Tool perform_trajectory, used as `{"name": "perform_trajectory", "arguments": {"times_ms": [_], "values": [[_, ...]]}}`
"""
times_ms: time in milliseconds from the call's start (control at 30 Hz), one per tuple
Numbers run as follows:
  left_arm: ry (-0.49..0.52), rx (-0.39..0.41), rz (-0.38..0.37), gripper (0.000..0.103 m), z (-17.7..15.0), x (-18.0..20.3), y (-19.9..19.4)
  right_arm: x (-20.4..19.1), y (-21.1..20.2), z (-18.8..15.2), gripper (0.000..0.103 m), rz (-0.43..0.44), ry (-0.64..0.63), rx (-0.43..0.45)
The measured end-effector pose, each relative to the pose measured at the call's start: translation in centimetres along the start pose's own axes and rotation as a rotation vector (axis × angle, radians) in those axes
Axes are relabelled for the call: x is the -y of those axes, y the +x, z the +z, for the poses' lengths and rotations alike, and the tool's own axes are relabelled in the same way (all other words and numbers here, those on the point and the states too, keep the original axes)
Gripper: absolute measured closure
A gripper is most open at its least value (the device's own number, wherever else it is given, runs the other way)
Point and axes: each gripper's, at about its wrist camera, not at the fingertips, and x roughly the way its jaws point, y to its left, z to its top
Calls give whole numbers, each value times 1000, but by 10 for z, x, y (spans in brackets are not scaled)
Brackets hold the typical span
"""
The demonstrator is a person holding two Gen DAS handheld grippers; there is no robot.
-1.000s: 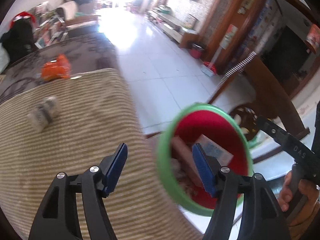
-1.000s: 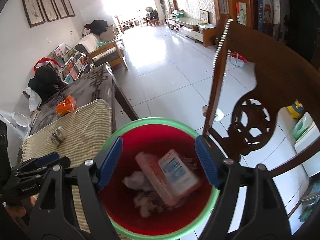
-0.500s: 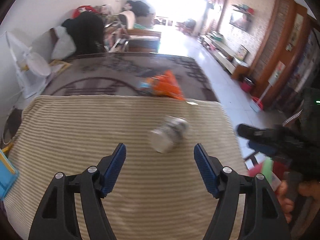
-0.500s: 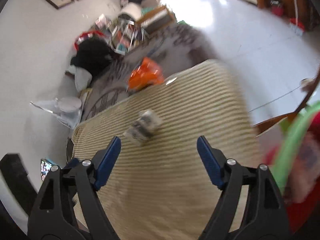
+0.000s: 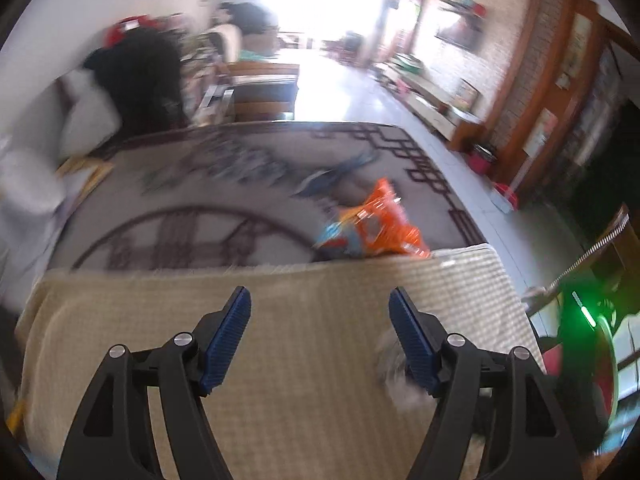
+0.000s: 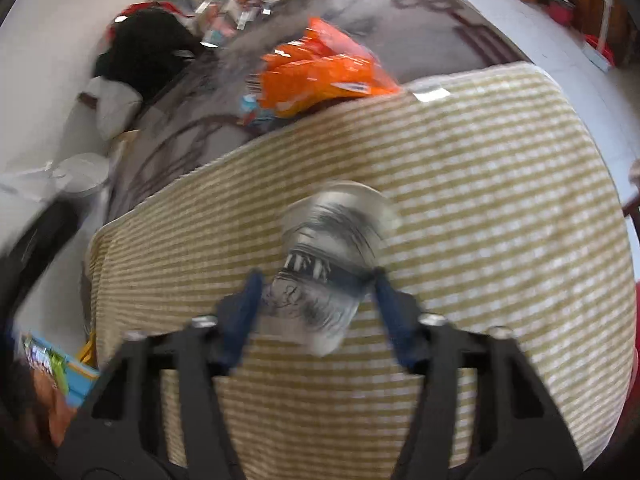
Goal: Collect trash
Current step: 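Grasp orange snack bag with left tool while right tool grasps white 'FE' paper cup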
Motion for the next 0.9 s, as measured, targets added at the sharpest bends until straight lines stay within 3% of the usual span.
{"name": "perform_trajectory", "arguments": {"times_ms": [167, 267, 300, 400, 467, 500, 600, 733, 900], "values": [[177, -50, -64, 29, 37, 33, 70, 12, -32, -29, 63, 24, -10, 3], [256, -81, -61, 26, 51, 51, 109, 22, -49, -48, 63, 10, 15, 15], [268, -90, -64, 21, 54, 53, 117, 26, -54, -55, 63, 14, 43, 22], [290, -147, -73, 20, 62, 62, 148, 37, -64, -68, 63, 38, 120, 48], [282, -184, -92, 27, 64, 66, 165, 39, -67, -72, 63, 41, 132, 60], [276, -194, -98, 39, 64, 66, 168, 38, -70, -72, 63, 37, 127, 69], [251, -190, -112, 53, 64, 66, 167, 40, -82, -75, 63, 32, 115, 100], [247, -169, -99, 56, 59, 61, 145, 41, -97, -77, 63, 32, 103, 139], [209, -109, -85, 55, 41, 42, 85, 37, -105, -73, 63, 43, 84, 163]]}}
